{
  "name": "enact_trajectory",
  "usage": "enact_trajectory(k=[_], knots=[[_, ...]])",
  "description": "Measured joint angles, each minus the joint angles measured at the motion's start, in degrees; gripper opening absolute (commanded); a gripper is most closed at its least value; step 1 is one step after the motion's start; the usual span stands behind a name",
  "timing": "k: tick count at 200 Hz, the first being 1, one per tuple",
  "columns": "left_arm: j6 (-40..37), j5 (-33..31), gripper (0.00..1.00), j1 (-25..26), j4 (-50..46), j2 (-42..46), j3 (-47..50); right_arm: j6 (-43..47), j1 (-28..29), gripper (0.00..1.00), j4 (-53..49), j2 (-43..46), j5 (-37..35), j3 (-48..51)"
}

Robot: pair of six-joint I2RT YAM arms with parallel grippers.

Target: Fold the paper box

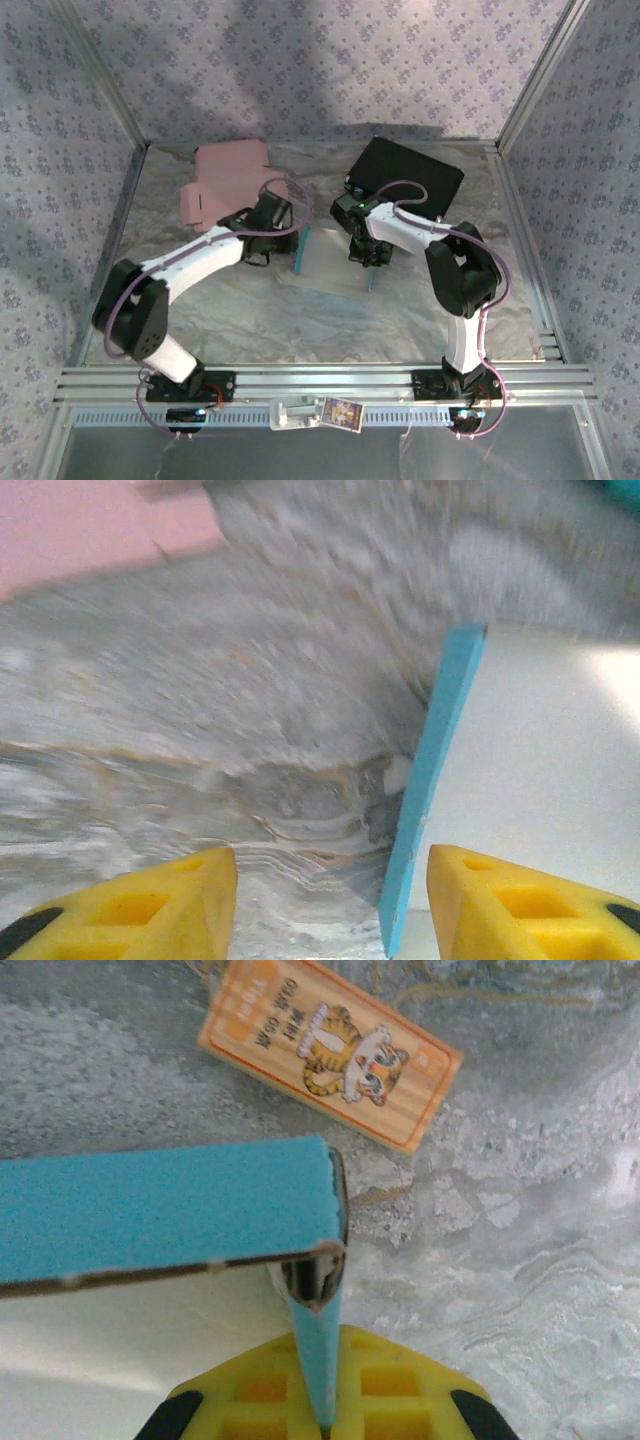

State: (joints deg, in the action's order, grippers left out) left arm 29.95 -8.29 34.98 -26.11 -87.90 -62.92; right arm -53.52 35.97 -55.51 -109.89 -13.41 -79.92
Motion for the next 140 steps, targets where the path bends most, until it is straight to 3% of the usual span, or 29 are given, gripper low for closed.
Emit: enact_trajectory(k=[37, 69, 87, 140], knots=[[4.37, -6.36, 0.49, -8.81, -7.39, 9.57, -6.62, -9.62, -0.72, 0.0, -5.38, -2.16, 7.04, -2.1], [8.02, -6.05, 0.4, -13.25, -12.02, 16.74, -3.78, -21.53, 0.81, 0.0, -6.82, -1.73, 14.93, -0.61], [10.78, -3.58, 0.33, -13.22, -13.16, 20.96, 3.19, -29.7, 2.62, 0.0, -4.9, -0.48, 19.43, 2.73], [19.8, 11.56, 0.3, -12.7, -8.15, 29.62, 26.45, -51.06, 7.17, 0.0, 5.7, 1.75, 29.42, 10.32]])
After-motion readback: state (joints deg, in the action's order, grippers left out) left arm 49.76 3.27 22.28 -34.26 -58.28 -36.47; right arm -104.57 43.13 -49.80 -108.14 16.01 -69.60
